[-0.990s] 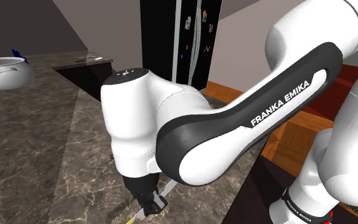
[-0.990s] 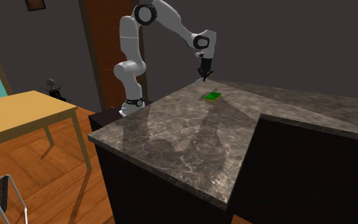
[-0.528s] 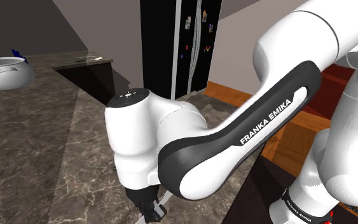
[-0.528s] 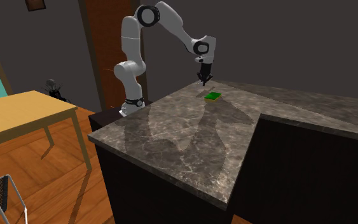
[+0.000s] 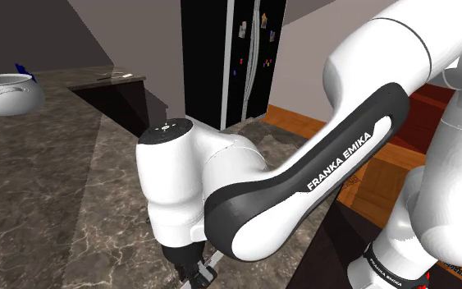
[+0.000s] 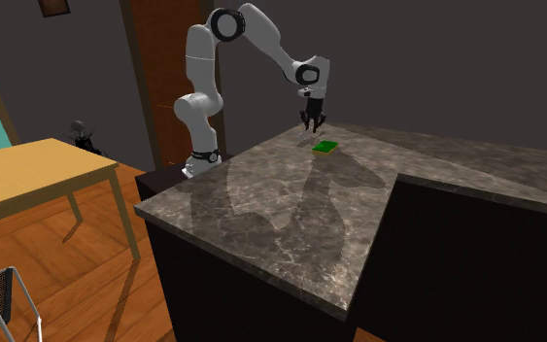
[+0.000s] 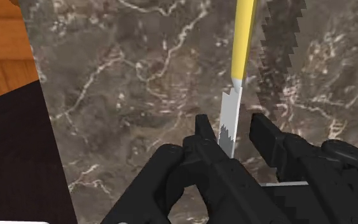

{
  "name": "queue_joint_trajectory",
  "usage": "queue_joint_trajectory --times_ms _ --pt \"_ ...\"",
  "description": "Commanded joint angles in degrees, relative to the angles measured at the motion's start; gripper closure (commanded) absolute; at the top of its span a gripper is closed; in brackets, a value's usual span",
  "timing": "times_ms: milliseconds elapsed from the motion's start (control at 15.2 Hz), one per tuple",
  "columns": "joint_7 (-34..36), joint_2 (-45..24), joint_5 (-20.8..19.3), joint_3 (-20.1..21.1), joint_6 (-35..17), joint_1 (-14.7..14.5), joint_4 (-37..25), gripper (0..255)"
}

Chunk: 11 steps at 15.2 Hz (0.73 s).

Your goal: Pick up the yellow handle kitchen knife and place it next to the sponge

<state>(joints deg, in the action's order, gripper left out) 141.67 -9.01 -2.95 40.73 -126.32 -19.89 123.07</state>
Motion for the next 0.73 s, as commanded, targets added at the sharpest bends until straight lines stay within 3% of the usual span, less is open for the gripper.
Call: queue_joint_trajectory --times_ms 0,264,528,660 --pt "0.0 0.0 0.0 0.0 0.0 0.0 0.0 0" --pt "0.0 0.0 0.0 0.0 0.0 0.0 0.0 0" --pt "-2.27 4.02 3.16 0.49 6.97 0.99 -3.9 0" --pt "-2.28 4.03 3.17 0.47 6.96 0.97 -3.89 0"
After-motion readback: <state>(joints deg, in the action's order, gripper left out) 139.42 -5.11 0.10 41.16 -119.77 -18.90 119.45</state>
